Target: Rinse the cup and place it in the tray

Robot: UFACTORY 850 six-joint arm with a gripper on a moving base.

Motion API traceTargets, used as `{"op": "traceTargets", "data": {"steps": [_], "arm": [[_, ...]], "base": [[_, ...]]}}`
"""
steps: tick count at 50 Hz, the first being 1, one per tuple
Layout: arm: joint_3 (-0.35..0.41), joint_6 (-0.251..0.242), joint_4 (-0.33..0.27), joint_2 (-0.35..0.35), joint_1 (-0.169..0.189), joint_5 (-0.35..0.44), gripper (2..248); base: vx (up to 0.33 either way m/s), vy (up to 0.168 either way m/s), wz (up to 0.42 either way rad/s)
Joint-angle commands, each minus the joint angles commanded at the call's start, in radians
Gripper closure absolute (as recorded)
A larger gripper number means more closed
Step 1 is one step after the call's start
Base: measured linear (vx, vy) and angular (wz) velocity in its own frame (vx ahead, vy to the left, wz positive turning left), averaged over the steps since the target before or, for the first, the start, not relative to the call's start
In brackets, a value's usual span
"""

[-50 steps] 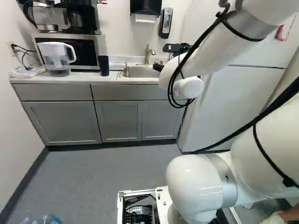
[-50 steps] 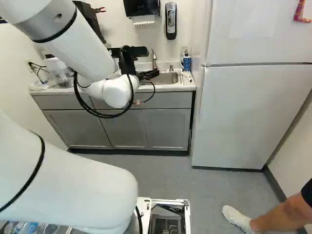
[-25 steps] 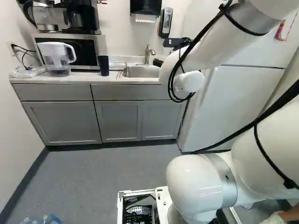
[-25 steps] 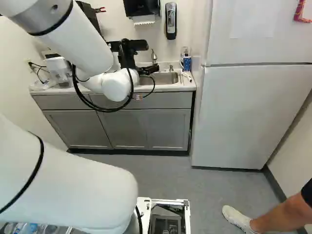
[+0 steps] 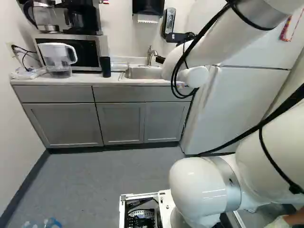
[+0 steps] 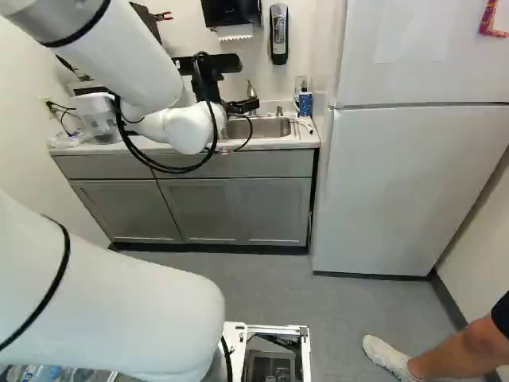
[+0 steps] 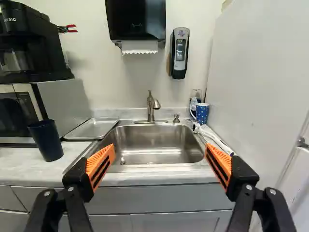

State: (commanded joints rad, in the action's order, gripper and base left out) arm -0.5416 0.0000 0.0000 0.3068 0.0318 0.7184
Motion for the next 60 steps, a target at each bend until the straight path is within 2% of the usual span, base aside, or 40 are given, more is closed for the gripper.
{"op": "traceTargets", "data": {"steps": [60], "arm": [[-0.111,0.0,0.0,0.018,-0.001,-0.13,3]], "base": [[0.0,0.0,0.0]]}}
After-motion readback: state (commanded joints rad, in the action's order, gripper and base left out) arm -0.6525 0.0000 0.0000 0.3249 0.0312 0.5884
